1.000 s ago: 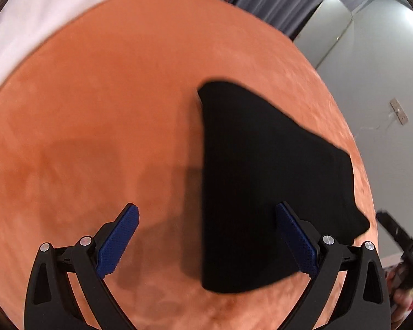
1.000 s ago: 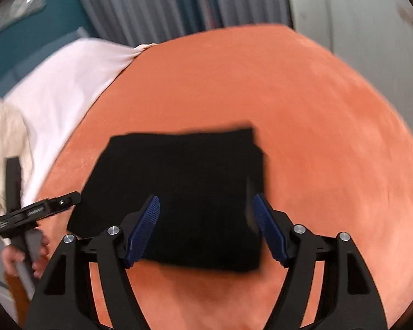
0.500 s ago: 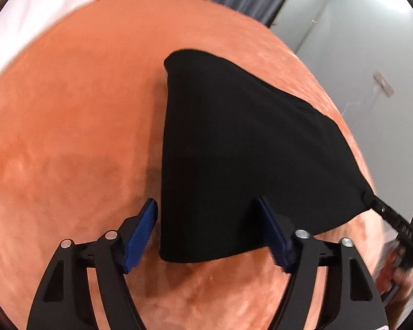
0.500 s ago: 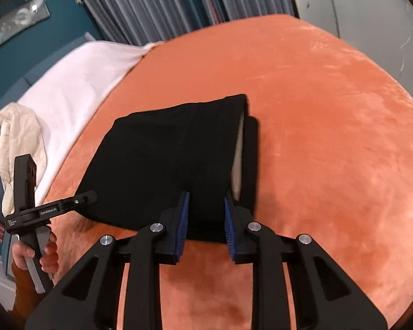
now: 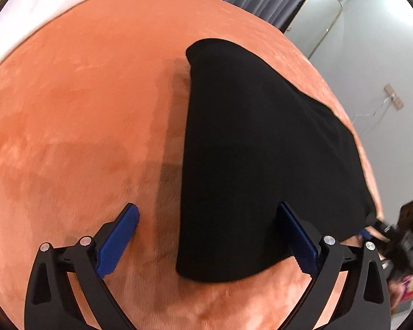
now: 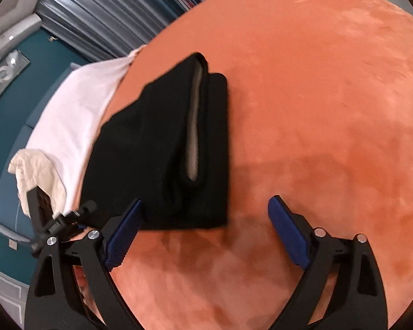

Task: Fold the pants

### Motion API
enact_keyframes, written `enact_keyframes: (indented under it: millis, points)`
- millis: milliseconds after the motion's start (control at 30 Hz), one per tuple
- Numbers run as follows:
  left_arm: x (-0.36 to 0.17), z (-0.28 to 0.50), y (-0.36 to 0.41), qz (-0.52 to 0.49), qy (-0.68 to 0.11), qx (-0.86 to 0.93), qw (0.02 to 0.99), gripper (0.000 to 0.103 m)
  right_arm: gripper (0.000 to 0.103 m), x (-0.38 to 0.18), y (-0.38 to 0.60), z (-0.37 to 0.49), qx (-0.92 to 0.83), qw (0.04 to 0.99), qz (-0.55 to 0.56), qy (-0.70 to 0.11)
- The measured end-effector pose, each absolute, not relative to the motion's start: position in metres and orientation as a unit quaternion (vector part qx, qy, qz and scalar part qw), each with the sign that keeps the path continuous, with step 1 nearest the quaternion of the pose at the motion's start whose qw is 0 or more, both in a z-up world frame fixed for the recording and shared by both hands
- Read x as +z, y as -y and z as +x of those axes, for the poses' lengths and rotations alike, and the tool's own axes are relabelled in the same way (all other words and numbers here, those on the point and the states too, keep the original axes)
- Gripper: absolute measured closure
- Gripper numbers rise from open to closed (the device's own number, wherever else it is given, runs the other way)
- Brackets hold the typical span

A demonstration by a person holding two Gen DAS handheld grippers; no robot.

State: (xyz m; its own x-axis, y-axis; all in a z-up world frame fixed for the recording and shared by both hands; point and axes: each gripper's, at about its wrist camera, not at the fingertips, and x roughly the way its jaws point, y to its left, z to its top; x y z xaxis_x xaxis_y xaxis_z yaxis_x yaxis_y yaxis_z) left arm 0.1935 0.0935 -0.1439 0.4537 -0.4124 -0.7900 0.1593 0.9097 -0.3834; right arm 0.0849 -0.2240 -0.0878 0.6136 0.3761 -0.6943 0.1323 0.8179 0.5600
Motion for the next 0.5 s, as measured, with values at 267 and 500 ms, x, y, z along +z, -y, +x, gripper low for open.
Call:
enact_keyframes:
  millis: [267, 500]
  points:
    - [-0.129, 0.187, -0.087, -0.157, -0.474, -0.200, 0.843, 0.067, 0.072, -0.054, 0.198, 0.089, 0.119, 0.854, 0.274, -0.427]
    - [-0.117, 0.094, -0.070, -0.120, -0.510, -0.227, 0.821, 0.050, 0.060, -0.062, 0.225, 0.007, 0.121, 0.835, 0.266, -0.467]
